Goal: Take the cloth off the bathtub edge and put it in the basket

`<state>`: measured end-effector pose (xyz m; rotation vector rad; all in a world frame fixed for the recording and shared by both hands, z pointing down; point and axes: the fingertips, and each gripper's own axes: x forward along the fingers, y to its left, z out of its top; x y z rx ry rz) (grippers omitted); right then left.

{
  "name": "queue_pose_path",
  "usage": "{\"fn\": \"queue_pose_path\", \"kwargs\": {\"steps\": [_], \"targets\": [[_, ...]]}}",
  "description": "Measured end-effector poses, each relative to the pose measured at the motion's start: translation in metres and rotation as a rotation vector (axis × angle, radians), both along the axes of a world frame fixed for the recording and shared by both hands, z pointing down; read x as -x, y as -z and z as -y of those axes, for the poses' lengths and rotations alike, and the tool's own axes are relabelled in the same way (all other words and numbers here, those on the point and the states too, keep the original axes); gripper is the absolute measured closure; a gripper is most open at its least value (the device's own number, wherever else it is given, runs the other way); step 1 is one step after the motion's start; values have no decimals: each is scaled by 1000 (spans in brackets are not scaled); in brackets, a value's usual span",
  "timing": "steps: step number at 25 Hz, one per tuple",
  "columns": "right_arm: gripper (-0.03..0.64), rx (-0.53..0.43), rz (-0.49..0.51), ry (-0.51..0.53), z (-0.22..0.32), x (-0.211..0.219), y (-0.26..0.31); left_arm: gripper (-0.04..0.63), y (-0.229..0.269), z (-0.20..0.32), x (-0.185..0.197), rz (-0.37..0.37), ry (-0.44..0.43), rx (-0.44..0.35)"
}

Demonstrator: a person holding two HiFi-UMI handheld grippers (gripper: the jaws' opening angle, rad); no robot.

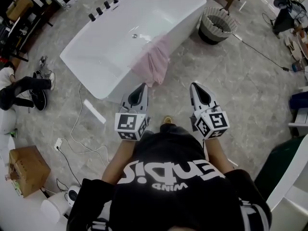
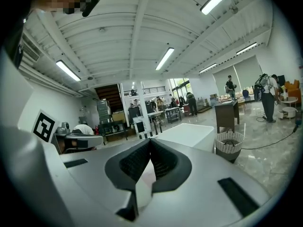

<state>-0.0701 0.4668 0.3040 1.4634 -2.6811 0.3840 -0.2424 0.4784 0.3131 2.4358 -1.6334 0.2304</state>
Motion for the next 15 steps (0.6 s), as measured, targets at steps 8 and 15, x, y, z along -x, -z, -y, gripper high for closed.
{"fn": "queue_pose_path", "kwargs": {"steps": [8,15], "targets": [[604,24,12,42,64,-6,-9,583,1,58,-6,-6,44,5],[604,40,8,47,106,5,-26,583,-12,107,3,-19,59,6]]}}
